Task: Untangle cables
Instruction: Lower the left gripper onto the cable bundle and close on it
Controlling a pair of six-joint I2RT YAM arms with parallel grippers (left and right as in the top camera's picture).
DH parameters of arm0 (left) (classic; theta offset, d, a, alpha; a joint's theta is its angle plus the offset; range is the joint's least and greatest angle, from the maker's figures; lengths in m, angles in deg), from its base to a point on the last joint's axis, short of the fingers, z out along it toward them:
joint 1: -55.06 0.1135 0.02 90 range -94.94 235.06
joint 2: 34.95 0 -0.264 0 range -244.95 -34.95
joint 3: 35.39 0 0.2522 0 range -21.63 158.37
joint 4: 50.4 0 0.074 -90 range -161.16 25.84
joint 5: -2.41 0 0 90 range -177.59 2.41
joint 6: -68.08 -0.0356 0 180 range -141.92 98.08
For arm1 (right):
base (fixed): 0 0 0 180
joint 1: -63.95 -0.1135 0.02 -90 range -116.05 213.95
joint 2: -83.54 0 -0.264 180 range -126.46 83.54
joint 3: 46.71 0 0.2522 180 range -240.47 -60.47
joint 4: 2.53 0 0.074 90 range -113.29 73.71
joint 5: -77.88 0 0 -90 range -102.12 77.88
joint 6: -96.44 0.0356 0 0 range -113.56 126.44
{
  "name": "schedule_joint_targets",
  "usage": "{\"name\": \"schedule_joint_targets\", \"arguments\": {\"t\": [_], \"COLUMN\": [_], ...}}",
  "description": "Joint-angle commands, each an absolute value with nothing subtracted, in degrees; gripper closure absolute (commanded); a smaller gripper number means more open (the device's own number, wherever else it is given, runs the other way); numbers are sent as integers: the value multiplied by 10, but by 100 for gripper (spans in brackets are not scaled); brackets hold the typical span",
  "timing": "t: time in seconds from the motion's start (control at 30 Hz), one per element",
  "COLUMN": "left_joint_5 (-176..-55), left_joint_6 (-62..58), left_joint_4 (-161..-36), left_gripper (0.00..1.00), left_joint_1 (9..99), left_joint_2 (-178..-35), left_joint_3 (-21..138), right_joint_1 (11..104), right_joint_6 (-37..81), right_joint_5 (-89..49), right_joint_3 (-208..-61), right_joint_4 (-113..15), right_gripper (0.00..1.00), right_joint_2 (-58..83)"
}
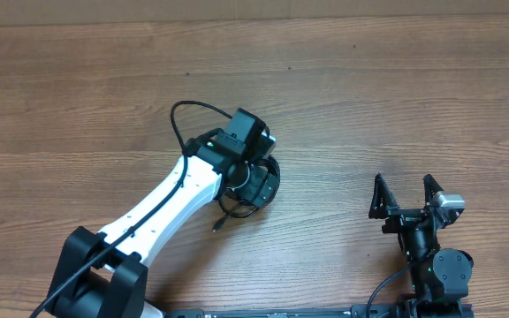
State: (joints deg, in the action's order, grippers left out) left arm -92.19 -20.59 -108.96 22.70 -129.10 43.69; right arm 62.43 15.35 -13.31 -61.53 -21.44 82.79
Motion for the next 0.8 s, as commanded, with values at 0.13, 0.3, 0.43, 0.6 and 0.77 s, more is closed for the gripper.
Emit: {"name": "schedule_joint_targets", "arguments": {"t": [0.13, 0.3, 0.43, 0.6, 0.77], "left_joint_5": [-882, -855, -857, -857, -857], "left_joint_6": [-188, -164, -159, -159, -159], "left_joint_4": [-1082, -1081, -1079, -1088, -1089], "left_gripper": [0, 0, 0, 1, 0], "left_joint_1": [219, 219, 219, 211, 184], "left_joint_2": [-1299, -1299, -1301, -1301, -1301], "left_joint_3": [448, 448, 448, 448, 448], "right_joint_1": [626, 626, 626, 626, 626], "right_joint_6": [150, 150, 150, 150, 150], "right_joint_5": [-128, -128, -128, -128, -128], "right_joint_3": [-610, -610, -610, -610, -610], "right_joint_4": [-211, -211, -211, -211, -211], "right_gripper": [0, 0, 0, 0, 0], "right_joint_2": [831, 831, 831, 831, 831]}}
